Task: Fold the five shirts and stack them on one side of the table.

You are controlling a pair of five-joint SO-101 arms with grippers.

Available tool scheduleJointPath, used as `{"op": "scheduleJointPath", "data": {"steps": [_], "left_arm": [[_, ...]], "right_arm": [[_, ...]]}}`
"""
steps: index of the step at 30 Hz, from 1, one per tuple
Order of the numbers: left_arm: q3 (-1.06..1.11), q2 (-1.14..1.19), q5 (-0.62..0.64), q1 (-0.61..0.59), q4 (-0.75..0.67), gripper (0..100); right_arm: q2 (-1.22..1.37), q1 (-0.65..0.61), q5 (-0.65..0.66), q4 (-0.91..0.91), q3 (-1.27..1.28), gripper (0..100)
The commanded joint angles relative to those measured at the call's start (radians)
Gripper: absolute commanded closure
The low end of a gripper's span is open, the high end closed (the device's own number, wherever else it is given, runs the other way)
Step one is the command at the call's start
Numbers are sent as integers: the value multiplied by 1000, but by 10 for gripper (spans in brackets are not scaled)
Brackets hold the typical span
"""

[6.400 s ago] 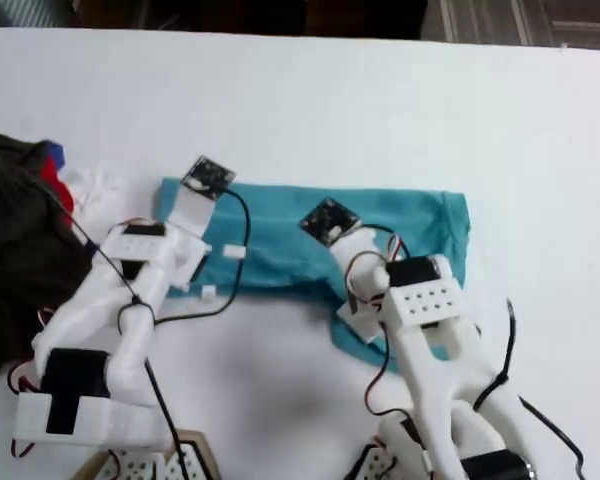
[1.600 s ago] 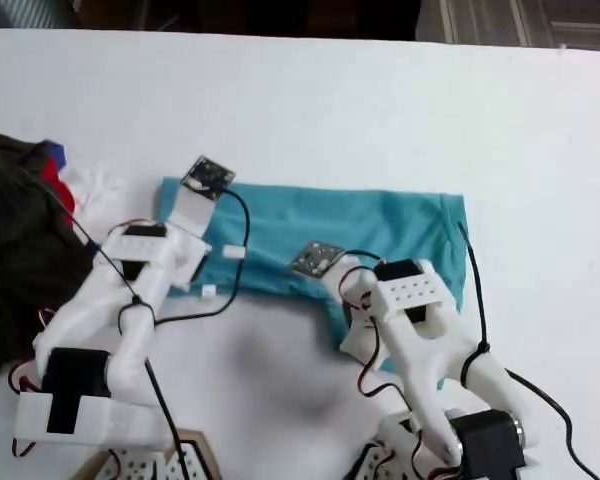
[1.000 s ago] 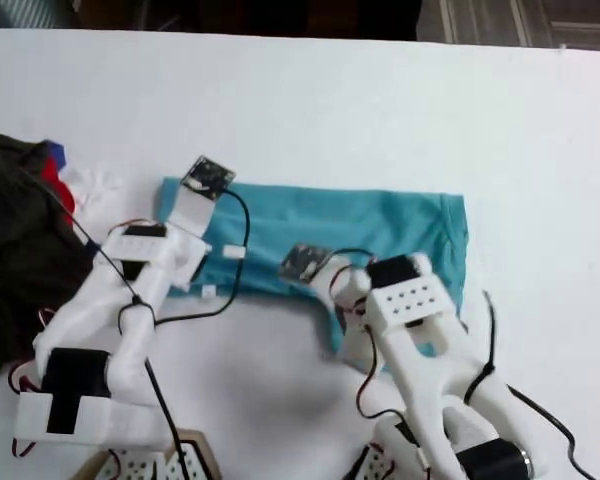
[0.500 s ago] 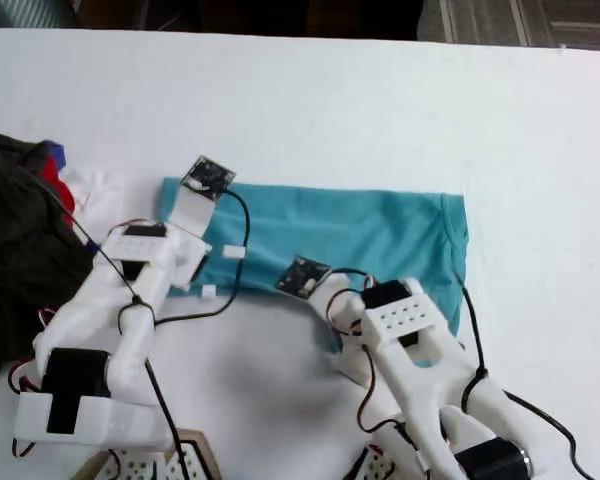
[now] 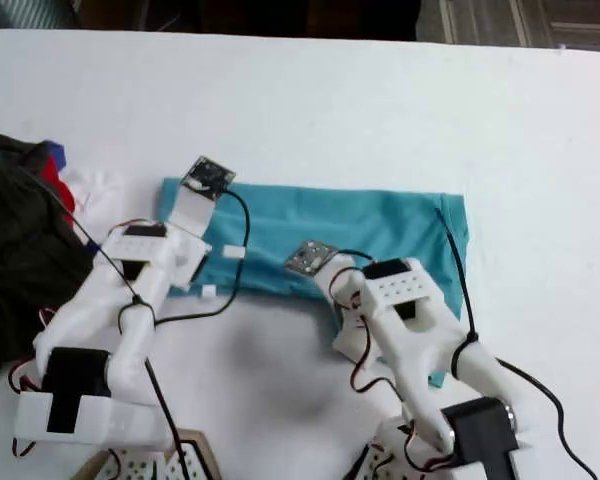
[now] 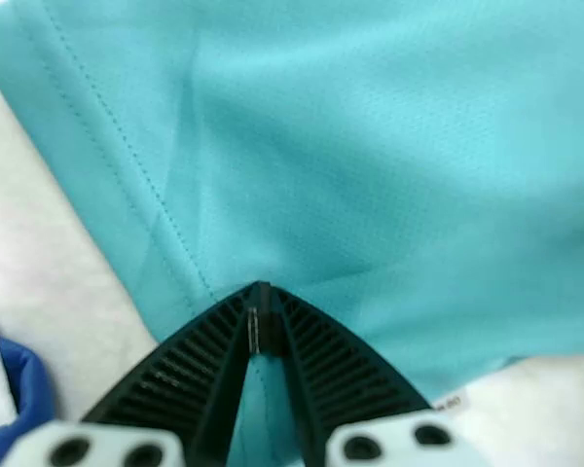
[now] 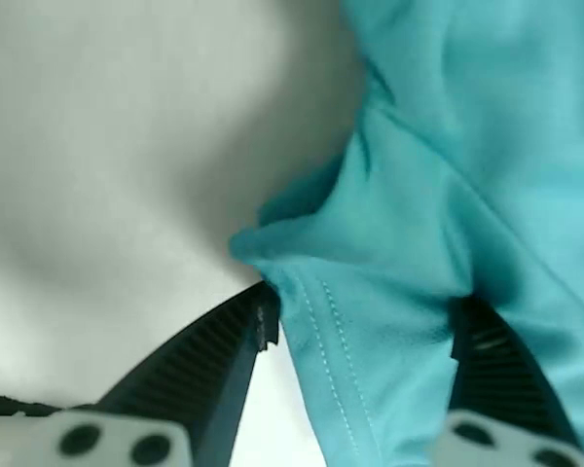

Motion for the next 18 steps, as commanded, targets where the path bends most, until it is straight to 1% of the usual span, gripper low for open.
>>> {"op": "scheduleJointPath", "data": {"steps": [1,3,4,5,6,9,12,16,18], "left_arm": [[-4,-46,-3,0,-20,974],[-4,-46,-3,0,-20,974],[-4,-46,-3,0,-20,974],[-4,-46,-3,0,-20,974],[-4,-46,-3,0,-20,974],[-4,-46,-3,0,-20,974],[-4,-46,-3,0,-20,974],[-4,-46,-3,0,-20,974],[-4,-46,-3,0,-20,974]], "right_arm": [[51,36,-6,5,-11,857],[51,38,-6,2,-11,992],[51,41,-6,2,-11,980],[51,44,-6,2,-11,945],[51,44,-6,2,-12,940],[51,45,-6,10,-46,984],[50,44,-3,77,-123,979],[50,51,103,226,-288,979],[54,74,143,298,-396,979]]}}
